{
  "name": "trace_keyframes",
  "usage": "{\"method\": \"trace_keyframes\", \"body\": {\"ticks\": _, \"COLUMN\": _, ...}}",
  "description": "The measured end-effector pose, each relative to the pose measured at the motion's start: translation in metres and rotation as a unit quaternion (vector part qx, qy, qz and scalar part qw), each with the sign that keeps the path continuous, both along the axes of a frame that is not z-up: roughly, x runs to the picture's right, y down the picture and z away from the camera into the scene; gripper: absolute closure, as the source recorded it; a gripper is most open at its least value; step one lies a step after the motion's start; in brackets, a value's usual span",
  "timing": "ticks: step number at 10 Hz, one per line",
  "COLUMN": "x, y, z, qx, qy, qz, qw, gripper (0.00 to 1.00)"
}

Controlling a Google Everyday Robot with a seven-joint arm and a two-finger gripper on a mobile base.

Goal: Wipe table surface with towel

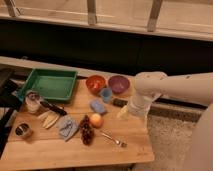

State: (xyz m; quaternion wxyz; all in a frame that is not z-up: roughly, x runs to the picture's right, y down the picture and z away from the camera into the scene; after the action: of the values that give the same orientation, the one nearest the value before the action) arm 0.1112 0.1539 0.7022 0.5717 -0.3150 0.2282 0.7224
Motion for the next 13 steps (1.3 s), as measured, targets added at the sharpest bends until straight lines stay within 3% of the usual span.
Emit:
{"method": "trace_keyframes", "body": {"ticks": 2, "x": -0.055, "y": -0.009, "z": -0.009, "qx": 0.011, "qy": -0.040, "qz": -0.019, "qw": 0.9990, "gripper": 0.20}}
{"method": "trace_keyframes", "body": {"ticks": 4, "x": -0.115, "y": -0.011, "z": -0.024, "qx": 0.024, "qy": -0.082, "qz": -0.046, "qw": 0.9952, "gripper": 0.20}}
{"method": "trace_keyframes", "body": {"ticks": 5, "x": -0.142, "y": -0.010, "z": -0.034, "qx": 0.029, "qy": -0.102, "qz": -0.059, "qw": 0.9926, "gripper": 0.20}}
{"method": "trace_keyframes", "body": {"ticks": 7, "x": -0.209, "y": -0.001, "z": -0.064, "qx": 0.043, "qy": -0.159, "qz": -0.095, "qw": 0.9817, "gripper": 0.20}}
{"method": "trace_keyframes", "body": {"ticks": 9, "x": -0.231, "y": 0.004, "z": -0.076, "qx": 0.047, "qy": -0.181, "qz": -0.108, "qw": 0.9764, "gripper": 0.20}}
{"method": "trace_keyframes", "body": {"ticks": 13, "x": -0.231, "y": 0.004, "z": -0.076, "qx": 0.048, "qy": -0.181, "qz": -0.107, "qw": 0.9765, "gripper": 0.20}}
